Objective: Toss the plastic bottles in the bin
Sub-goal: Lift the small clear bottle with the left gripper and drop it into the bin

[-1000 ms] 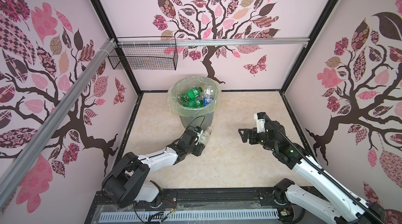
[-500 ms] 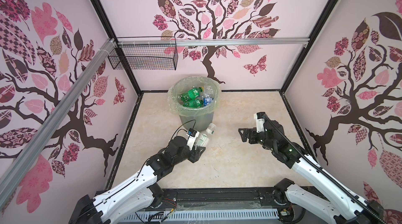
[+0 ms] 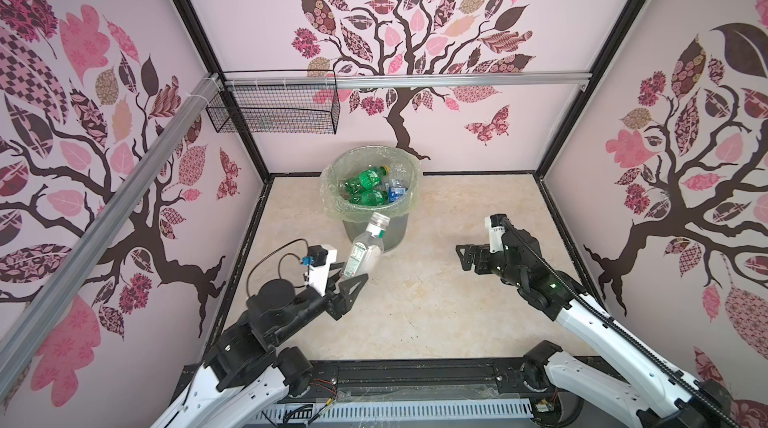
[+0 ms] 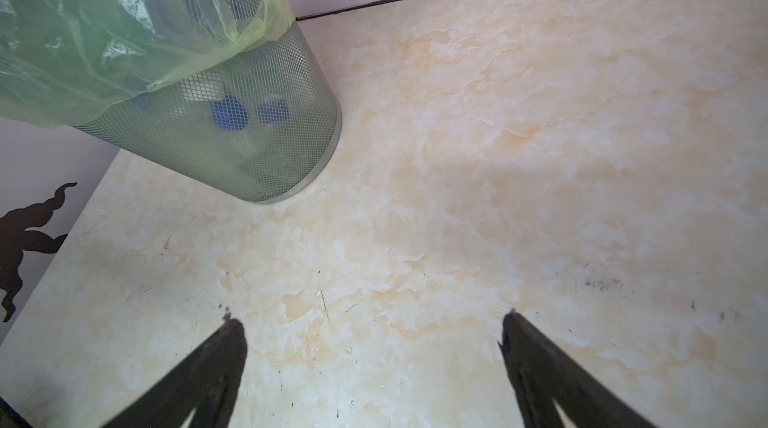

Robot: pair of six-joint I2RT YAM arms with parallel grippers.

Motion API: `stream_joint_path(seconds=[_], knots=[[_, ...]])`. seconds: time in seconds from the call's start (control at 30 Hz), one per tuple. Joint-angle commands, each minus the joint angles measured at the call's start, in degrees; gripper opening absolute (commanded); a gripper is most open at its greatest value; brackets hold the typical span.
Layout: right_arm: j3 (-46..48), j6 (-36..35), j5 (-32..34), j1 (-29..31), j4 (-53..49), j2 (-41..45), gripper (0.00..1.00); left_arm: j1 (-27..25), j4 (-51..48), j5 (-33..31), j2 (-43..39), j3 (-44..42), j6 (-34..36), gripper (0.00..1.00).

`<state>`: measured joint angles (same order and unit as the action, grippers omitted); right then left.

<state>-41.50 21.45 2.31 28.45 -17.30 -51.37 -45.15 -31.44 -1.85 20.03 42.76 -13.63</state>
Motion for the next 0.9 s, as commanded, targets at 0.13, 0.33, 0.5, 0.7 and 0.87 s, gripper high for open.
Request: stream_joint_path(seconds=[0.13,0.33,0.5,0.7,0.87], knots=[[-1.7,0.9,-0.7,-0.2,1.1,-1.5,0.98,-0.1,-5.4,-12.2,-10.2,2.4,1.7,0.45],[-1.5,2.1,-2.0,-0.2,2.5,-2.7,0.97,-0.1,-1.0,-15.6,2.1,8.0,4.4,0.45],[-1.4,3.2,-3.3,-0.2,3.0,-3.0,0.97,0.6,4.8,-16.9,26.5,24.2,7.3,0.48],[-1.1,3.1,-3.3,-0.2,1.5,-0.7,0.97,18.1,0.6,2.6,52.2,43.2,-1.6,0.78],[0.1,2.1,-2.0,-0.2,-0.6,2.2,0.98,18.4,2.1,2.1,49.6,39.3,-2.1,0.98]])
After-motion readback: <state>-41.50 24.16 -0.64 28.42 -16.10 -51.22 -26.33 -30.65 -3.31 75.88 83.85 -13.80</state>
